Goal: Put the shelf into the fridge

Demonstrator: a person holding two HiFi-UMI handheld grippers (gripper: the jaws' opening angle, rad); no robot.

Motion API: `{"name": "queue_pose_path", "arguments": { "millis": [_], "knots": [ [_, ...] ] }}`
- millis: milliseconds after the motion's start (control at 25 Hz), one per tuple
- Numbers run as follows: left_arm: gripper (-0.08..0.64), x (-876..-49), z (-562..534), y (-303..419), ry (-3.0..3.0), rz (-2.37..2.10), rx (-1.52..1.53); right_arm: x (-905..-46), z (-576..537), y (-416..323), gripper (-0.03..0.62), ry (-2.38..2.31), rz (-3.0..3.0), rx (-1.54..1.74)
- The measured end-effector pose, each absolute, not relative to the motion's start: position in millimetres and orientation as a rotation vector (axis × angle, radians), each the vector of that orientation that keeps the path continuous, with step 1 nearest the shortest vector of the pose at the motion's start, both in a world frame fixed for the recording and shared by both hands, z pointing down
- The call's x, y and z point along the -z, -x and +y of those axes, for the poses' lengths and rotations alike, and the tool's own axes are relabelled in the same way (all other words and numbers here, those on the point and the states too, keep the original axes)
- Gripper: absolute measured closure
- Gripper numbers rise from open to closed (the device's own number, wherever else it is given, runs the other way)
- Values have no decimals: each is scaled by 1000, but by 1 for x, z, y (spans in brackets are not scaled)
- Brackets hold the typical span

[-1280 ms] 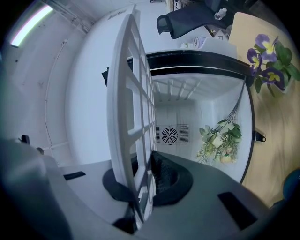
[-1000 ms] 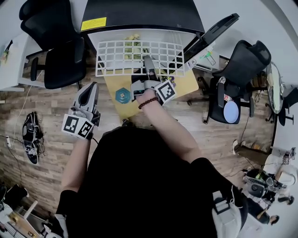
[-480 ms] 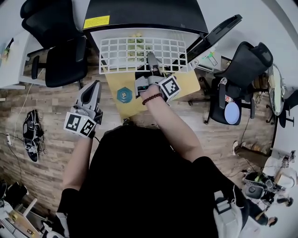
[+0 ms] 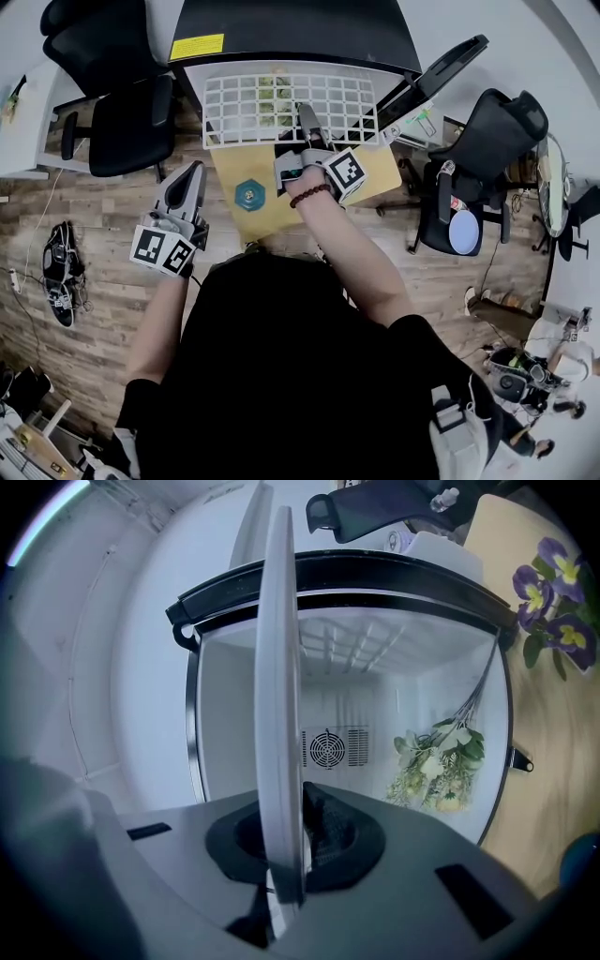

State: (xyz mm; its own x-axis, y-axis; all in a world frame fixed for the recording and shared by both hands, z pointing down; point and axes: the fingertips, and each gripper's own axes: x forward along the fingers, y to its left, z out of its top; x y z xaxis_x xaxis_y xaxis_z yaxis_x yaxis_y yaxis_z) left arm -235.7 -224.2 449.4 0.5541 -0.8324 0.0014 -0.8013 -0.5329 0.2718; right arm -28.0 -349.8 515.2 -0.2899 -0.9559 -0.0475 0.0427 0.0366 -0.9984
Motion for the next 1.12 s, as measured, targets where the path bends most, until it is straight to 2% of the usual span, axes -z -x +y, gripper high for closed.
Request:
{"name": "queue_pose_path", "arguments": {
  "millis": [1120],
  "knots": [
    [541,-448,-218,233,-2574,-1351,185,-510,-392,32,549,979,1470,1385]
  ]
}}
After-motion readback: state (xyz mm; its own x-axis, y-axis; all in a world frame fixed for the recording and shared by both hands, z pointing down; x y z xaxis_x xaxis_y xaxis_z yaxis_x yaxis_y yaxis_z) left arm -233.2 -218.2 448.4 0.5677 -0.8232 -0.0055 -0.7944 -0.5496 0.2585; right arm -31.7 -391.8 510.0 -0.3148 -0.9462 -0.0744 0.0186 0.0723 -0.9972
